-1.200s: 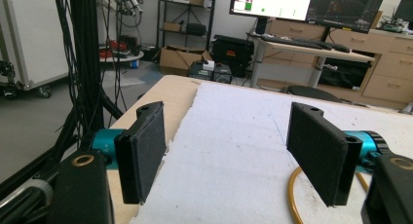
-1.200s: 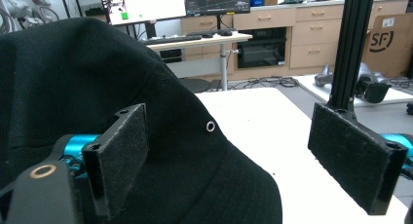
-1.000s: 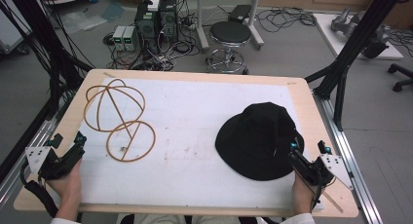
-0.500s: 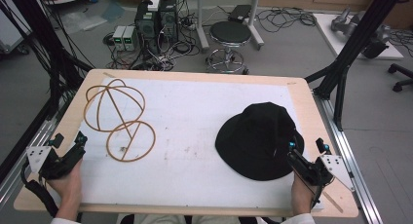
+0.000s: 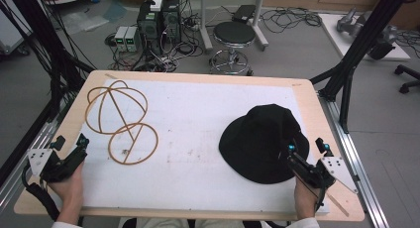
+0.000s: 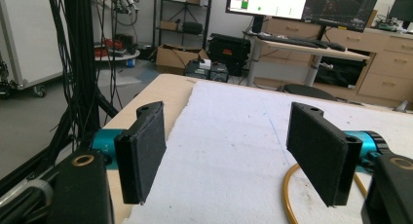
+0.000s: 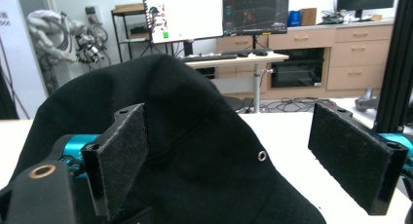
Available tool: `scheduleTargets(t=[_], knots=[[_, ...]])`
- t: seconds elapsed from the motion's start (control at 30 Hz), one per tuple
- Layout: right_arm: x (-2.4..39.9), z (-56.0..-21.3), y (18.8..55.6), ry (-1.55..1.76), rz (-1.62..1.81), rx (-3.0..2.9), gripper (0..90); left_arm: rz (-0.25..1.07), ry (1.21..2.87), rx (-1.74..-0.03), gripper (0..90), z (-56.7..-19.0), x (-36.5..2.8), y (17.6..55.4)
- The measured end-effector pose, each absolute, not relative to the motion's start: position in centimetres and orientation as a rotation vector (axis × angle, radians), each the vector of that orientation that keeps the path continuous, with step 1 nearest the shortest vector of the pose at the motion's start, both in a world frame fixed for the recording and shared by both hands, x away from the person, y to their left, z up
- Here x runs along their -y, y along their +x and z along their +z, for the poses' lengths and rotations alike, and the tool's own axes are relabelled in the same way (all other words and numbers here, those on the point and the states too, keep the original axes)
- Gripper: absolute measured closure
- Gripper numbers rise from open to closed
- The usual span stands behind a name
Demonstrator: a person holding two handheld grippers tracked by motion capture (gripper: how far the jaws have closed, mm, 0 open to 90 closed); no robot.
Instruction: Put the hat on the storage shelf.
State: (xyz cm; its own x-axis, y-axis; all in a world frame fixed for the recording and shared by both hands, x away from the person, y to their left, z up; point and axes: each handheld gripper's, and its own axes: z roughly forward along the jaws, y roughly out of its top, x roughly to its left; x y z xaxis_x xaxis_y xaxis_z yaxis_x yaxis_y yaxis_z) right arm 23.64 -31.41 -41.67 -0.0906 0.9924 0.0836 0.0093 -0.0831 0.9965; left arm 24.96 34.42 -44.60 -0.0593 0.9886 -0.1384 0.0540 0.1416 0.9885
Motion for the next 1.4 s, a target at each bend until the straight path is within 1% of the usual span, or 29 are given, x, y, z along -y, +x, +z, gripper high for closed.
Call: scheduleTargets(t=[0.5,0.93,1.4], knots=[[30.0,-41.5,24.1,1.178,1.338,-1.332,13.4,1.108,1.123,-1.356,30.7,-44.7,-34.3,25.1],[28.6,-41.9,25.2,1.145,1.316,-1.447,13.4,1.107,1.123,-1.354,30.7,-44.7,-34.3,25.2],[28.4,-42.3,26.5,1.191,1.286,-1.486,13.4,1.110,1.124,-1.355,30.7,-44.7,-34.3,25.2]])
